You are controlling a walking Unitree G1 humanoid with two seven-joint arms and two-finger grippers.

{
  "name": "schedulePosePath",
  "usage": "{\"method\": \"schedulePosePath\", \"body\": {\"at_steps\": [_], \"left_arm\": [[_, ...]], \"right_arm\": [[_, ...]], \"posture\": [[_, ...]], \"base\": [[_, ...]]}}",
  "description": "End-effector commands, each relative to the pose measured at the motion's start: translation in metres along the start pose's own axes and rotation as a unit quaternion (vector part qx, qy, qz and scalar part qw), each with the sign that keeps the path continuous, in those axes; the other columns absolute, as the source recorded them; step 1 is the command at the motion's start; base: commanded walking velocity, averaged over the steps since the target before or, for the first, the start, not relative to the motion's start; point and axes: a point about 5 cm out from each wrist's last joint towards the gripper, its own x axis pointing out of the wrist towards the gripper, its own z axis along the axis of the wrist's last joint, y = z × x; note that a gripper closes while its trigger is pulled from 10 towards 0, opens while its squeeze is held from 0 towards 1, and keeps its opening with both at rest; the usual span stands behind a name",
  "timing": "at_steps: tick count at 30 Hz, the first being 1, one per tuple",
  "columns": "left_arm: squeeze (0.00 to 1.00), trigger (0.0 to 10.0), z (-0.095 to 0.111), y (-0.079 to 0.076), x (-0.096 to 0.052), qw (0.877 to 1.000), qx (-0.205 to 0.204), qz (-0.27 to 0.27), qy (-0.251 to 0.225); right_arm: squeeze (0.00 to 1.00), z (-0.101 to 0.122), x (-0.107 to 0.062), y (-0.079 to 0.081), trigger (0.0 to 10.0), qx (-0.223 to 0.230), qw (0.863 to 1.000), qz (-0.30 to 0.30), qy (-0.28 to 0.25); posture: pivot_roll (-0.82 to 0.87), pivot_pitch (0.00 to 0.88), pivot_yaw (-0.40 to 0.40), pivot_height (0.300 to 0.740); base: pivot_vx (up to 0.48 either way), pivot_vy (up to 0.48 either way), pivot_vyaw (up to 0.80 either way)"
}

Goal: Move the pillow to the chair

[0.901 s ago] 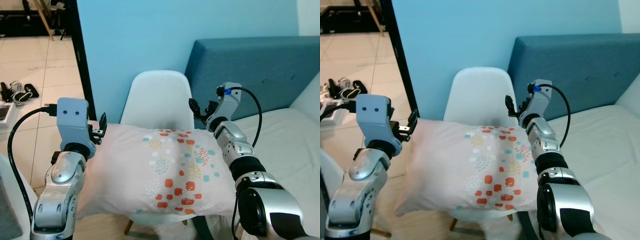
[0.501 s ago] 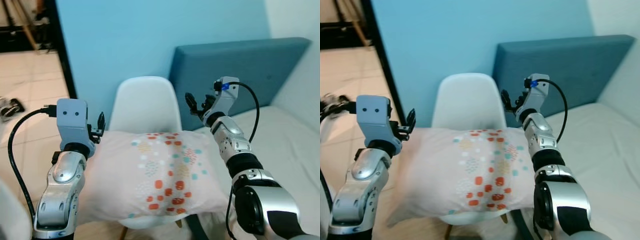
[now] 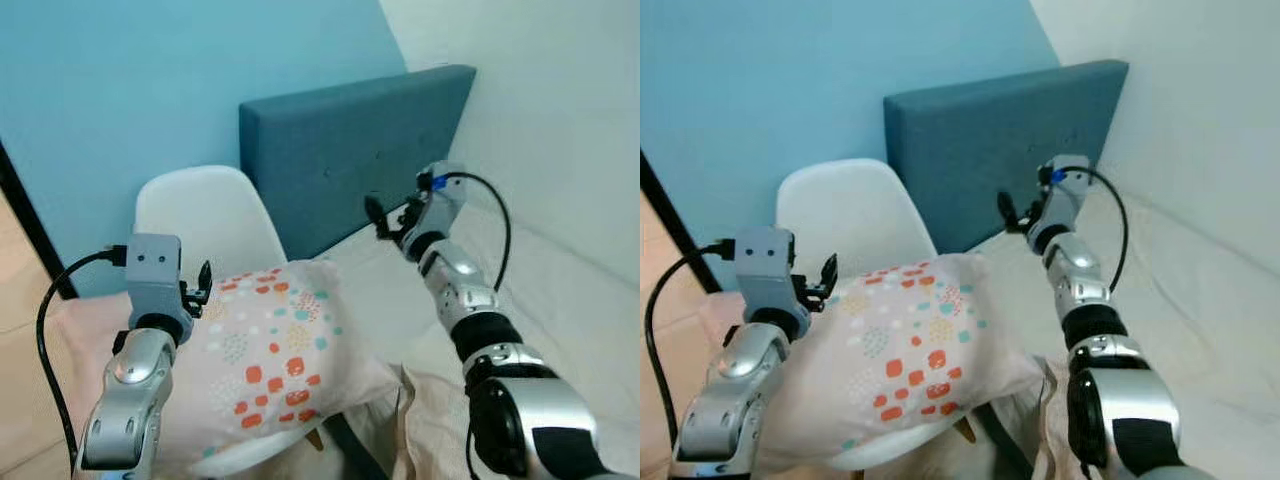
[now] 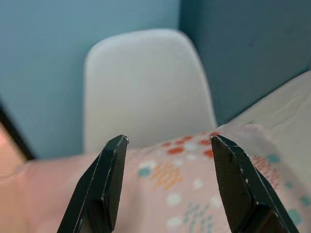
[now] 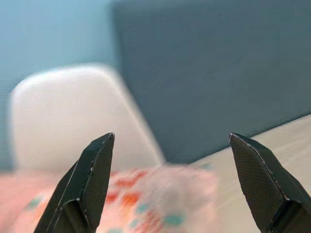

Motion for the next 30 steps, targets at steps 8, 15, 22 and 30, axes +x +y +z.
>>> {"method": "schedulePosePath", "body": {"at_steps": [8, 15, 22, 30], "left_arm": [[0.00, 10.0, -0.009, 0.000, 0.001, 1.000, 0.007, 0.006, 0.003], [0.00, 10.0, -0.011, -0.002, 0.001, 1.000, 0.002, -0.001, 0.000], [0.00, 10.0, -0.015, -0.007, -0.004, 0.999, -0.003, -0.035, 0.001], [0.00, 10.0, -0.017, -0.009, -0.003, 0.998, -0.026, -0.053, -0.001]], "right_arm": [[0.00, -0.007, -0.005, -0.004, 10.0, -0.008, 1.000, -0.008, -0.002], [0.00, -0.012, -0.008, -0.003, 10.0, -0.007, 1.000, -0.019, 0.003], [0.00, -0.026, -0.020, -0.020, 10.0, 0.005, 0.997, -0.070, 0.026], [0.00, -0.027, -0.026, -0.039, 10.0, 0.008, 0.992, -0.119, 0.039]], "posture": [[-0.03, 0.000, -0.091, 0.715], [-0.03, 0.000, -0.094, 0.715], [-0.04, 0.000, -0.099, 0.715], [-0.04, 0.000, -0.099, 0.715]], "base": [[-0.357, 0.000, 0.00], [-0.298, 0.000, -0.44], [0.000, 0.000, -0.77], [0.000, 0.000, -0.76]]}}
